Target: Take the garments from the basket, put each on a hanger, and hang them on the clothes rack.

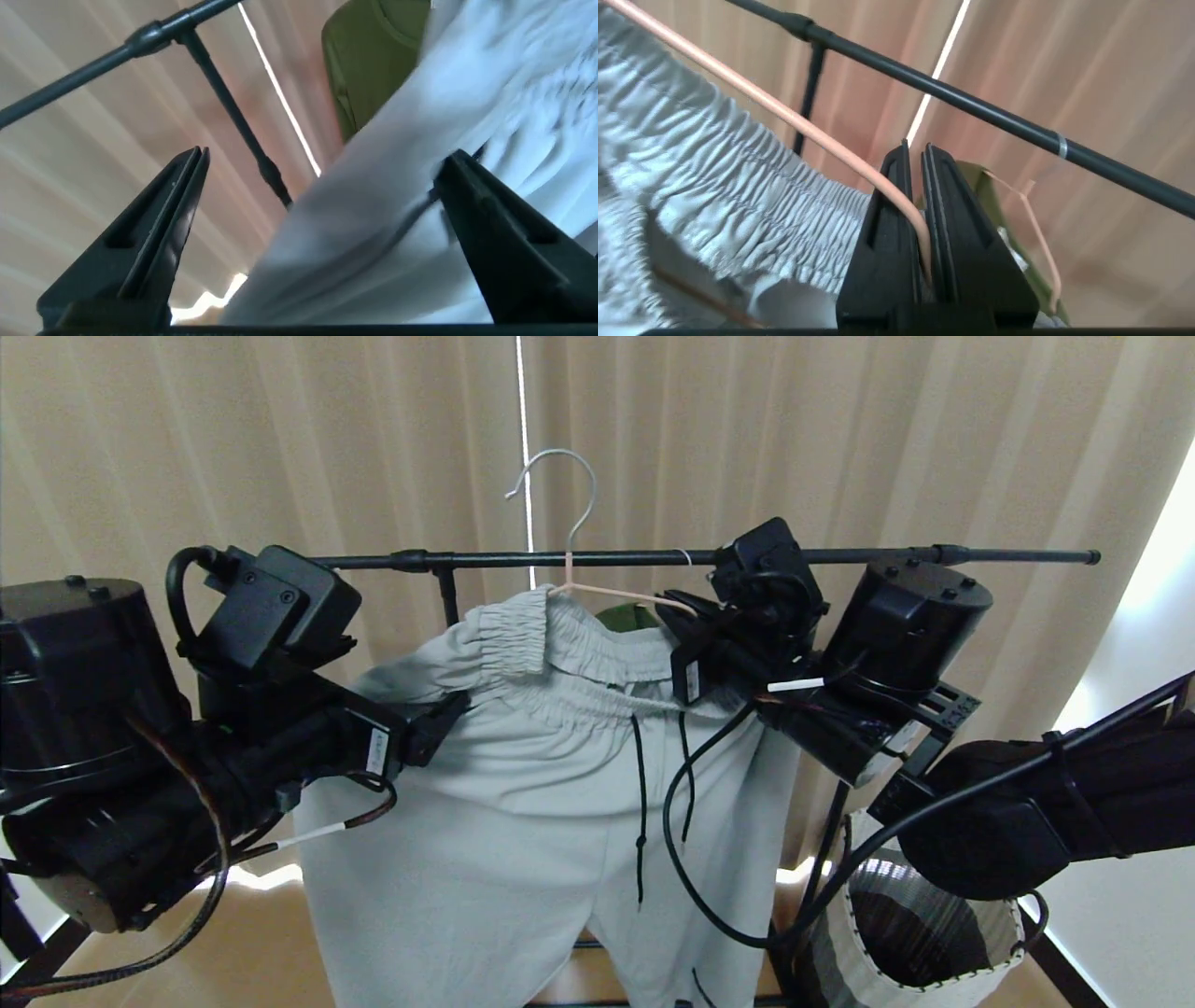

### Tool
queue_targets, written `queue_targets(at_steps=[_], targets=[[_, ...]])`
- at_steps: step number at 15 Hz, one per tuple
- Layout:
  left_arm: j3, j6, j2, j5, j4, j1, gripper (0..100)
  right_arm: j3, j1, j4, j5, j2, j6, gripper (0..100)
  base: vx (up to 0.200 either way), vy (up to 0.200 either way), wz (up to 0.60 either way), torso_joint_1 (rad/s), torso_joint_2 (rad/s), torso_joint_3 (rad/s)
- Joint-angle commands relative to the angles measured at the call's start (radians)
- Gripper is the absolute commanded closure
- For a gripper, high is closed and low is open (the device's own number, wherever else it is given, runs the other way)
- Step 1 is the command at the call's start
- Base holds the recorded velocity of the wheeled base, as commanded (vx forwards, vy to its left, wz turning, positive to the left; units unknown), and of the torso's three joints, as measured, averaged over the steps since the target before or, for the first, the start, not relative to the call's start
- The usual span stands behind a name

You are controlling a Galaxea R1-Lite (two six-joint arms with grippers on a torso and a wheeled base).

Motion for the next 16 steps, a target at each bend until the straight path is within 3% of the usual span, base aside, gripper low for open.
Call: queue_targets(at_steps=[1, 9, 16], targets=[[0.023, 0.002, -0.054, -0.004, -0.001, 0.001, 0, 0.022, -0.024, 0.001, 0.002, -0.034, 0.009, 100, 0.0, 0.0, 0.0, 0.0, 0.0, 0.0], [0.186, -0.002, -0.101, -0.022, -0.005, 0.009, 0, 0.085, -0.078, 0.002, 0.002, -0.144, 0.078, 100, 0.0, 0.0, 0.0, 0.0, 0.0, 0.0], [0.23, -0.006, -0.073, -0.021, -0.005, 0.061, 0, 0.096, -0.092, 0.005, 0.004, -0.205, 0.125, 100, 0.0, 0.0, 0.0, 0.0, 0.0, 0.0]])
